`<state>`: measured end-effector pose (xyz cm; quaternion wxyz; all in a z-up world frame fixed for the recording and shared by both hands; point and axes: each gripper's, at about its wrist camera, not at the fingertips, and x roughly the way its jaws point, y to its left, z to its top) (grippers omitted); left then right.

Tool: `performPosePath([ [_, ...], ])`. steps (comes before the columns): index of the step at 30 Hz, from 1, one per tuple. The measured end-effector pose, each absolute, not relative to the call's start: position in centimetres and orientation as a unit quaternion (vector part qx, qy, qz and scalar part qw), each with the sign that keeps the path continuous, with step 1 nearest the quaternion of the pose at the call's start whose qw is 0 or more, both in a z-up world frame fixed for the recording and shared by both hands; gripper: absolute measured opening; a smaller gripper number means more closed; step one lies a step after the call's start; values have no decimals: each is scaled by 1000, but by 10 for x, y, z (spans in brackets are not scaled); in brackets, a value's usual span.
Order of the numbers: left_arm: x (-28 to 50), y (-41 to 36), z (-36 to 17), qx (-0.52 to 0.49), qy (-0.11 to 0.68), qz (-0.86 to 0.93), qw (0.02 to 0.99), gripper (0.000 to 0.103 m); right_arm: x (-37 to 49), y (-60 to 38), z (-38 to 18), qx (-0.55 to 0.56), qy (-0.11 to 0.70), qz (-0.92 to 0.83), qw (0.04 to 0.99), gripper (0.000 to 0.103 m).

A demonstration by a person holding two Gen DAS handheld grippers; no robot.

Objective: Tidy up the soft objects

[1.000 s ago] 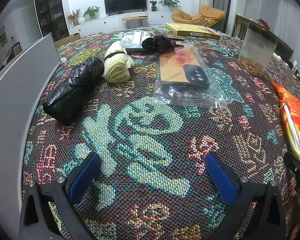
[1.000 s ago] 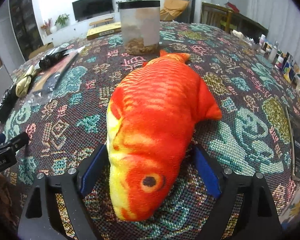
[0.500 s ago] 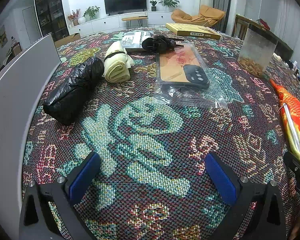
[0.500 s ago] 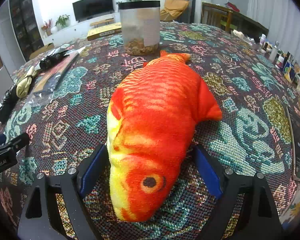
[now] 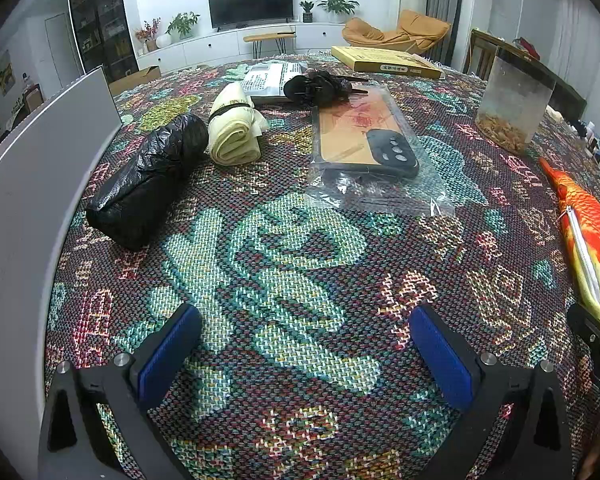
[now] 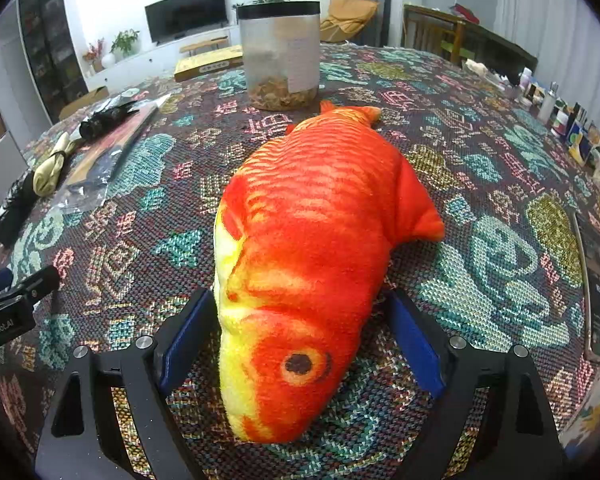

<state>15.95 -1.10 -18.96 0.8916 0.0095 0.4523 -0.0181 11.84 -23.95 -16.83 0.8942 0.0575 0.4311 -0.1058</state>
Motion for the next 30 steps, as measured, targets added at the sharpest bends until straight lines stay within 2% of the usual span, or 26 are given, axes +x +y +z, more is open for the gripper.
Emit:
performPosePath([
  [30, 159, -11, -189, 9, 452, -18, 892, 103, 118, -239, -168, 58, 431, -105, 895, 90],
])
